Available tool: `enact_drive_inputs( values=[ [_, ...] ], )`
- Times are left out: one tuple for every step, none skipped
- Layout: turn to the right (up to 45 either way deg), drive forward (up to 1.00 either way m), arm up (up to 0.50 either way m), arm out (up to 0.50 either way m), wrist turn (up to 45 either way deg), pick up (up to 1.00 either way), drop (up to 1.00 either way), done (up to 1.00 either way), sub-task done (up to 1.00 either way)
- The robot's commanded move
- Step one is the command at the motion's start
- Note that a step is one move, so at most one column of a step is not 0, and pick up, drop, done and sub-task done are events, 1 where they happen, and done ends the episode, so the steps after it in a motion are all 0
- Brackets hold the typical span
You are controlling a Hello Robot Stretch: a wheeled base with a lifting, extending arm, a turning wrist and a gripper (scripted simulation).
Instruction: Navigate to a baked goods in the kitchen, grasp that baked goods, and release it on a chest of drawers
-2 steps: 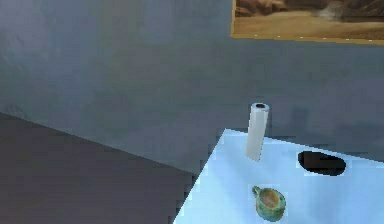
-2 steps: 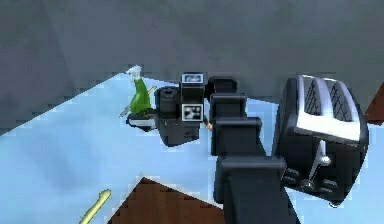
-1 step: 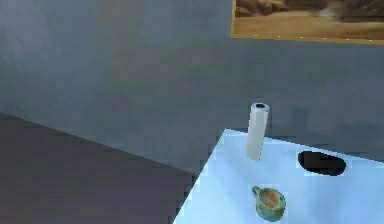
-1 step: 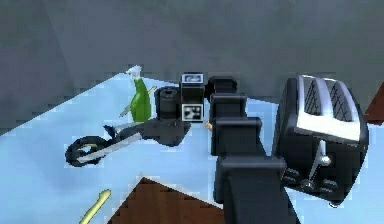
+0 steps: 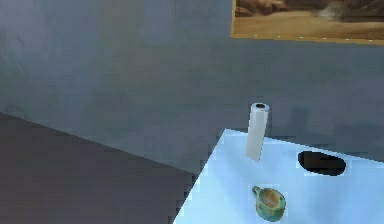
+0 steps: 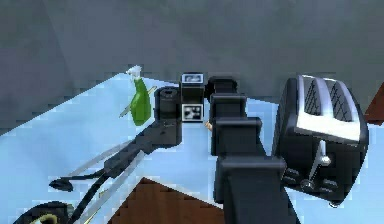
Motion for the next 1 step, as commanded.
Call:
enact_drive_inputs(
  values=[
    [0.0, 0.0, 0.0, 0.0, -15.0, 0.0, 0.0, 0.0, 0.0]
  ],
)
